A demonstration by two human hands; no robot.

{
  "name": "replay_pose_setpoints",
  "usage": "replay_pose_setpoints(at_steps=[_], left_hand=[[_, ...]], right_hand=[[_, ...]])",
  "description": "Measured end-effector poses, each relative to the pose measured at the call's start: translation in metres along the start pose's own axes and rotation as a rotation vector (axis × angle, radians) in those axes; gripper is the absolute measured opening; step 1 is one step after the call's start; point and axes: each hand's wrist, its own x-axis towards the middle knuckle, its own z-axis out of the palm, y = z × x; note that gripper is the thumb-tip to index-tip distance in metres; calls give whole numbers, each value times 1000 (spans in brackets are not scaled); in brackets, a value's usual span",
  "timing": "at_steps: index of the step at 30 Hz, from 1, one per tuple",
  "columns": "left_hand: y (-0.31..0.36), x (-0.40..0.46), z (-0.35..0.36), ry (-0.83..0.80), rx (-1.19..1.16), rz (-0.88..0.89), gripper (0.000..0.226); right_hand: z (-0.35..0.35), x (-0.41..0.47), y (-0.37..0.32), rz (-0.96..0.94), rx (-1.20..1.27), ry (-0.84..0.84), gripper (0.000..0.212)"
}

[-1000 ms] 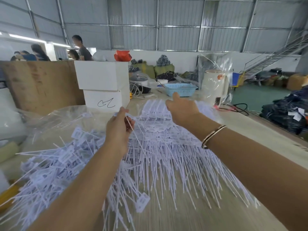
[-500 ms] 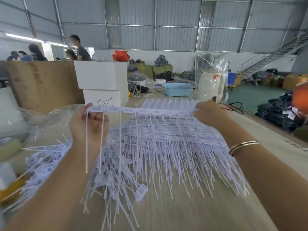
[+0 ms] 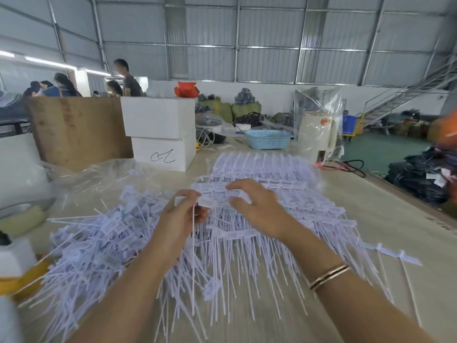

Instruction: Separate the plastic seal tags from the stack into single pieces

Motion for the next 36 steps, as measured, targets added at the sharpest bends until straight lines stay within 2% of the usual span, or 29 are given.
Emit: replay_pose_setpoints(at_steps=[3,8,12,16,18,23,25,28,29,30,33,34,36], left_hand=[[-4,0,-7,-65,101,51,13],[-15,5,-13,52,634,126,25],[-17,2,-10,-62,687,95,36],[-17,-3,-4,-88,798,73,41],[-16,-4,-2,-78,730,26,42],[-7,-12,10,-79,331,-99,33],[-6,-17,16,-78,244,-128,41],[-1,-14,20,60,-24,-246,45],[1,-12,19,96,-50,-237,47],[2,-10,16,108,30,-180,50],[6,-7,6,97,654,189,44],[8,-6,0,140,822,293,40],[14,-5,-12,263,988,384,37]], right_hand=[[31,4,-22,-29,248,-154,38],[39,8,-10,-15,364,-39,19],[43,-4,5,-36,480,-112,26],[53,-7,10,2,636,-11,23],[55,-9,10,-34,667,33,25],[58,-12,2,-164,836,97,24],[58,-13,-1,-174,865,121,19],[57,-14,0,-179,782,198,19],[57,-14,0,-186,755,205,21],[57,-15,0,-195,736,202,22],[60,-14,2,-225,695,223,13],[61,-14,3,-216,713,246,10],[64,-13,6,-173,822,296,12]])
